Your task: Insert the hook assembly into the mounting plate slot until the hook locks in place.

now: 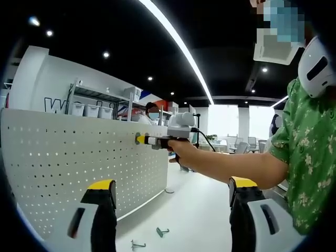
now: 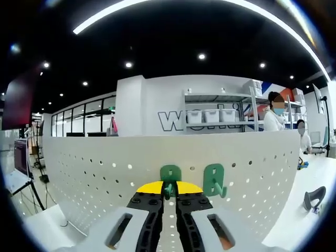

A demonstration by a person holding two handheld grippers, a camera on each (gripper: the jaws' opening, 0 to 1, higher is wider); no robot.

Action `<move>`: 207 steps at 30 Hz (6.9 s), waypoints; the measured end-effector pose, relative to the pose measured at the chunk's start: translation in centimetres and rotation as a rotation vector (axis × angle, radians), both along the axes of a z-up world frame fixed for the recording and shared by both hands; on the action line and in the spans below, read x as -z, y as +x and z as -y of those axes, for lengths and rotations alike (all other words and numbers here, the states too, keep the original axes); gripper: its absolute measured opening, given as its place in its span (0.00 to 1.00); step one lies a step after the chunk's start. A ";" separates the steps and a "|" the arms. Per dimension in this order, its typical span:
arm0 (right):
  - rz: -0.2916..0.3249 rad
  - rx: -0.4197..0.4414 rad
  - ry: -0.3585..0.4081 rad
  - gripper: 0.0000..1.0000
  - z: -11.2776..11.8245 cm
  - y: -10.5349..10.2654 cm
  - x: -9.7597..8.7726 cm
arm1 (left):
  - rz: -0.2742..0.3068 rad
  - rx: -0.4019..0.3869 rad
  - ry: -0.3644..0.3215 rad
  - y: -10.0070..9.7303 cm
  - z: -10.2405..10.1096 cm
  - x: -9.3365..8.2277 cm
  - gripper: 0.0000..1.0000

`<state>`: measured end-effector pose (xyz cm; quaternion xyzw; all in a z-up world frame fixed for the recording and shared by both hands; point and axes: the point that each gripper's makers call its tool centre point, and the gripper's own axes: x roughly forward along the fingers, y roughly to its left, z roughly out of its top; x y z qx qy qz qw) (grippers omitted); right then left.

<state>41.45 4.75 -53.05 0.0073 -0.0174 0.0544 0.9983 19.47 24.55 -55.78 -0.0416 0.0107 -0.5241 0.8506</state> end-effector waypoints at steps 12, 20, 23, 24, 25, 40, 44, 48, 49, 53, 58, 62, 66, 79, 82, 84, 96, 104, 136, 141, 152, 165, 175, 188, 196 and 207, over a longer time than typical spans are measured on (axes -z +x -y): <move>-0.015 -0.007 -0.014 0.07 -0.1 -0.1 0.5 | 0.002 -0.001 0.002 -0.1 -0.1 0.0 0.91; -0.020 -0.008 -0.016 0.14 -0.2 -0.4 0.8 | 0.001 -0.001 0.002 -0.2 -0.1 0.0 0.91; -0.021 -0.013 -0.018 0.15 -0.2 -0.5 0.9 | 0.001 -0.001 0.003 -0.2 -0.1 0.0 0.91; -0.022 -0.014 -0.019 0.16 -0.2 -0.6 1.0 | 0.001 -0.001 0.003 -0.2 -0.1 0.0 0.91; -0.023 -0.015 -0.018 0.17 -0.2 -0.7 1.0 | 0.001 0.000 0.003 -0.3 -0.1 0.0 0.91; -0.029 -0.040 -0.001 0.48 -0.6 -2.2 2.1 | 0.005 0.003 0.008 -0.7 0.1 -0.1 0.91; -0.027 -0.043 -0.015 0.54 -0.7 -2.4 2.1 | 0.008 0.001 0.009 -0.8 0.0 -0.2 0.91; -0.022 -0.046 -0.025 0.65 -0.8 -2.9 1.8 | 0.010 -0.001 0.010 -0.9 -0.1 -0.3 0.91; -0.022 -0.047 -0.025 0.67 -0.8 -3.0 1.8 | 0.011 -0.002 0.009 -0.9 -0.2 -0.3 0.91; -0.027 -0.067 -0.039 0.69 -0.9 -3.7 1.8 | 0.011 -0.002 0.013 -1.1 -0.1 -0.2 0.91; -0.007 -0.075 -0.052 0.76 -0.9 -4.9 1.2 | 0.015 -0.002 0.018 -1.4 0.0 -0.2 0.91; -0.004 -0.083 -0.074 0.76 -0.9 -5.6 1.1 | 0.018 -0.003 0.020 -1.7 0.0 -0.3 0.91; -0.004 -0.094 -0.090 0.76 -0.9 -6.5 1.0 | 0.023 -0.007 0.021 -1.9 -0.1 -0.5 0.91; -0.016 -0.144 -0.128 0.74 -1.7 -10.1 1.6 | 0.032 -0.011 0.034 -3.2 -0.2 -0.7 0.90; -0.032 -0.157 -0.141 0.73 -1.9 -11.2 2.4 | 0.033 -0.010 0.037 -3.5 -0.2 -0.6 0.90; -0.043 -0.163 -0.135 0.73 -1.8 -11.6 2.9 | 0.032 -0.009 0.040 -3.8 -0.1 -0.6 0.89; -0.087 -0.171 -0.146 0.72 -1.5 -15.1 5.1 | 0.013 -0.009 0.057 -4.9 0.6 0.2 0.87; -0.120 -0.190 -0.137 0.71 -1.9 -17.5 6.9 | -0.011 -0.019 0.071 -5.4 0.8 1.4 0.86; -0.237 -0.233 -0.125 0.68 -1.6 -22.7 12.2 | -0.099 -0.024 0.247 -2.1 4.2 8.7 0.73; -0.247 -0.246 -0.129 0.68 -1.8 -22.9 12.4 | -0.125 -0.020 0.299 -1.1 4.3 10.9 0.73; -0.302 -0.288 -0.128 0.67 -1.7 -23.7 13.6 | -0.188 -0.005 0.377 1.0 4.8 15.1 0.71; -0.342 -0.344 -0.112 0.66 -1.7 -24.1 14.2 | -0.235 0.027 0.444 3.5 7.2 18.8 0.68; -0.363 -0.339 -0.091 0.66 -1.0 -23.9 15.1 | -0.251 0.015 0.507 5.5 8.9 21.2 0.55; -0.381 -0.343 -0.077 0.66 -1.0 -23.2 16.1 | -0.246 0.008 0.590 6.7 9.4 24.1 0.40; -0.394 -0.343 -0.072 0.65 -0.9 -22.9 16.6 | -0.246 0.004 0.617 7.0 9.7 25.1 0.33; -0.400 -0.338 -0.067 0.65 -0.6 -22.7 16.8 | -0.239 0.000 0.653 7.3 10.3 26.1 0.26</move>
